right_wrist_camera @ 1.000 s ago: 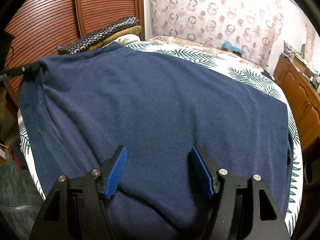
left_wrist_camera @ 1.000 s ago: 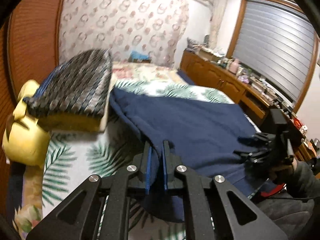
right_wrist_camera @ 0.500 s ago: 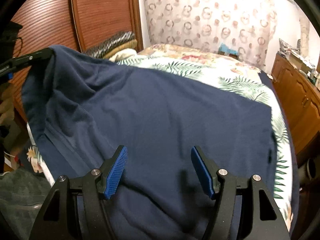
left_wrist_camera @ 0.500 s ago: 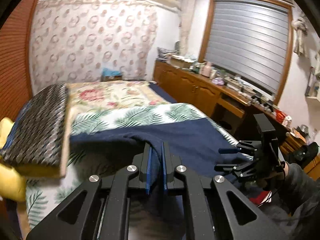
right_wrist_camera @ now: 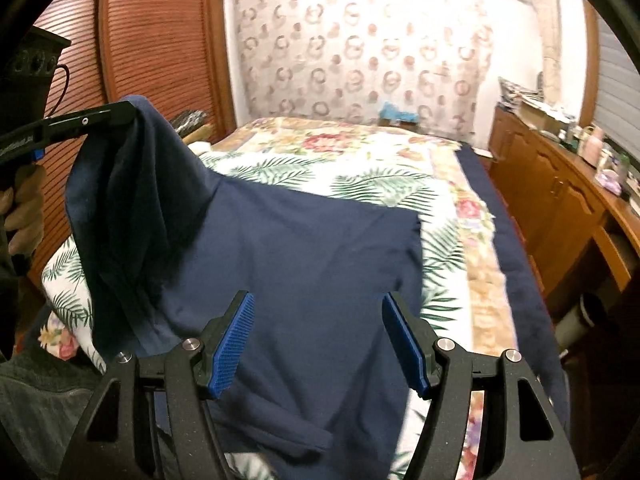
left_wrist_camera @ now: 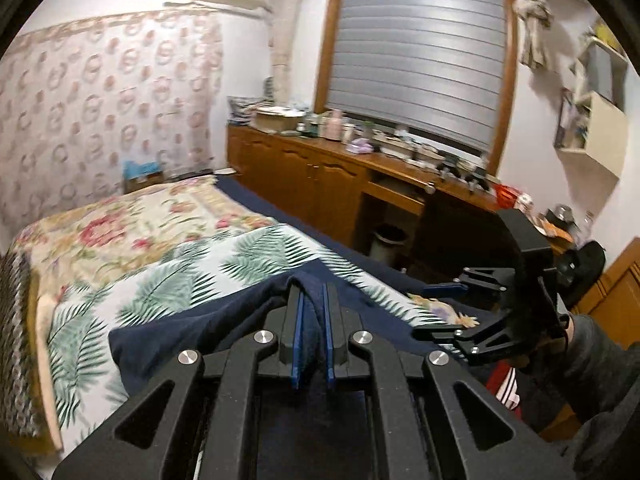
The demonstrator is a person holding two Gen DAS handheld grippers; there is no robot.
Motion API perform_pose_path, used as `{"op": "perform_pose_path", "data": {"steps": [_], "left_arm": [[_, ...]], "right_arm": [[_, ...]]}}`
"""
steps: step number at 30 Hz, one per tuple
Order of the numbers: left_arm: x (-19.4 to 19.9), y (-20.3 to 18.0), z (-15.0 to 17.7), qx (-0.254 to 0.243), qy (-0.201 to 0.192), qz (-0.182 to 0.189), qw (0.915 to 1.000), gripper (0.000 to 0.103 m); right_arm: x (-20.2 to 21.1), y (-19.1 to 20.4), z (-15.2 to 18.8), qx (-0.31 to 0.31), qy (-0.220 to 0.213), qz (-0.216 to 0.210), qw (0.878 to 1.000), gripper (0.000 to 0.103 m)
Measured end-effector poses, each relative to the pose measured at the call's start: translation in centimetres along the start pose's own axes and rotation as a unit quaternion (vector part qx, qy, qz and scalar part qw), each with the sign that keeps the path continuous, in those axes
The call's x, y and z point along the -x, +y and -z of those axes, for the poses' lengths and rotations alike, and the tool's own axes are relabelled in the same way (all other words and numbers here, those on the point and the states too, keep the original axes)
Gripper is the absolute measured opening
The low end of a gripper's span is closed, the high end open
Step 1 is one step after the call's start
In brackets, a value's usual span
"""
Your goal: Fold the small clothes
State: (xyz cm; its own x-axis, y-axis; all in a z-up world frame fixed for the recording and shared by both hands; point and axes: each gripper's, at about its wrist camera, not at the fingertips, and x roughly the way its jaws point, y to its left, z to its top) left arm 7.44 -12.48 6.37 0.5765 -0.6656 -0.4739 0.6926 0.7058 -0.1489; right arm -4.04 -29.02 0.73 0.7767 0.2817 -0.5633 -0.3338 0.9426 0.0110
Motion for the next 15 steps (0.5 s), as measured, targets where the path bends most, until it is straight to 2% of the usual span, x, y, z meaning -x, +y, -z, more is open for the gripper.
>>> {"op": "perform_pose_path", "data": {"steps": [4,6,8,11,13,14,15], "left_arm": [[-1.1,-1.7,-0.5,-0.007,0.018,0.010,0.9998,0.010],[-1.9,-1.9,-0.1,-0.004,0.028,0.008,0.9996,0.014],[-2.1,-1.5,0.5,0.003,0.034,0.020,0.9992,0.039],[-1.6,-0.8,1.5,0.009,0.038,0.008,0.9992,0.052],[-1.8,-0.6,1.9,0.013,0.041,-0.005,0.9991,0.056],[-1.6,-0.1,2.2,0.016,0.042,-0.012,0.9989,0.065],[-1.5,0.5,2.6,0.020,0.041,-0.023,0.9987,0.070]], "right_arm": [[0.7,0.1,0.4,-0.010,-0.007,0.008,1.000,0.068],[0.8,0.4,0.7,-0.012,-0.006,0.009,1.000,0.068],[0.7,0.7,0.9,-0.014,-0.005,0.008,1.000,0.068],[0.1,0.9,0.6,-0.013,-0.003,0.005,1.000,0.068],[-0.3,0.8,0.4,-0.013,-0.002,0.000,1.000,0.068],[-0.4,0.4,0.1,-0.013,-0.002,-0.002,1.000,0.068],[-0.7,0.3,-0.1,-0.012,-0.001,-0.005,1.000,0.068]]}}
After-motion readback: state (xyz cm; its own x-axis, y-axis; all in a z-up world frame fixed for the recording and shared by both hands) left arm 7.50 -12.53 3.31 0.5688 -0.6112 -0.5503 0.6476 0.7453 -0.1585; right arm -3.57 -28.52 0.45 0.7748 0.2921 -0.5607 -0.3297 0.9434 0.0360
